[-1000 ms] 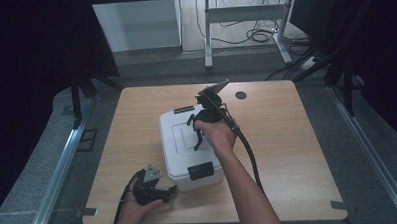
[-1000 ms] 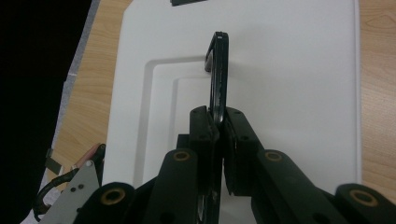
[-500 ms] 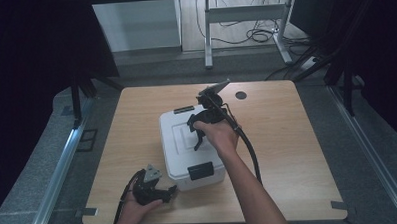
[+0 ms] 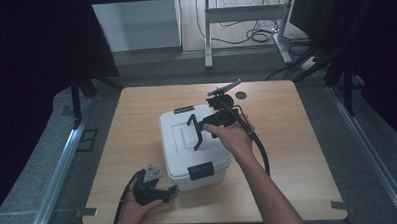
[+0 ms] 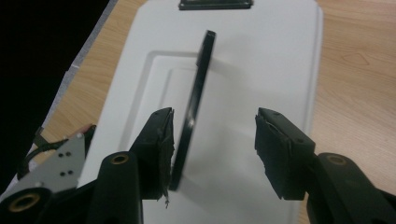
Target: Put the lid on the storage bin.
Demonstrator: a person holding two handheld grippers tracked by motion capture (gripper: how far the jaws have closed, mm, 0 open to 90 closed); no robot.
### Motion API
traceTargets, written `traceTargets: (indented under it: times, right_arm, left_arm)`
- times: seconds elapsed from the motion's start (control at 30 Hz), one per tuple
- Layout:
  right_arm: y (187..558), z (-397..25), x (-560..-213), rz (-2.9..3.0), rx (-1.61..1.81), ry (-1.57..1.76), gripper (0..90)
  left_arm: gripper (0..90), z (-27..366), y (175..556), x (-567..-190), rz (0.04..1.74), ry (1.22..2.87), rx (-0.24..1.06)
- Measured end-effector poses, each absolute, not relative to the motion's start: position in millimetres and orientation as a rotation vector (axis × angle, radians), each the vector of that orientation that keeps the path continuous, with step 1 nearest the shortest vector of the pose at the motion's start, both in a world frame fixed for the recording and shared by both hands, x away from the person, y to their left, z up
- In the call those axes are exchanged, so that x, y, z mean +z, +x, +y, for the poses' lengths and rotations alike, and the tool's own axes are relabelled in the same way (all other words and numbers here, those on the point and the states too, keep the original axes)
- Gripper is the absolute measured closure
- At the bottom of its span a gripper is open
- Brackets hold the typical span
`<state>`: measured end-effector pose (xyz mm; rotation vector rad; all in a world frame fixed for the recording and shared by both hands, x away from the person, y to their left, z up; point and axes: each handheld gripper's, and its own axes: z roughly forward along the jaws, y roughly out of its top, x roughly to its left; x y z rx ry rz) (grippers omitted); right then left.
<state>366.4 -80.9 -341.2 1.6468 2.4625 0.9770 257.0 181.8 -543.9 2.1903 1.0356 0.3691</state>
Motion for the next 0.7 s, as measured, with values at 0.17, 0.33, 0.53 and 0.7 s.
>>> traceTargets:
  times: [0.17,0.33,0.53,0.7]
  right_arm:
    - [359.5,-102.7,-342.5,2.439,1.03,1.62,47.2]
    - [348.1,-129.3,-345.1,2.402,1.076,1.582,47.1]
    - [333.3,-157.5,-359.4,2.366,1.098,1.568,47.0]
    - [321.0,-177.7,-375.5,2.343,1.173,1.553,46.8]
  left_arm:
    - [12.6,181.8,257.0,-543.9,1.036,2.191,0.369]
    - [12.6,181.8,257.0,-543.8,1.036,2.191,0.369]
    - [12.6,181.8,256.8,-543.8,1.038,2.191,0.37]
    - [12.6,181.7,256.6,-543.8,1.04,2.19,0.371]
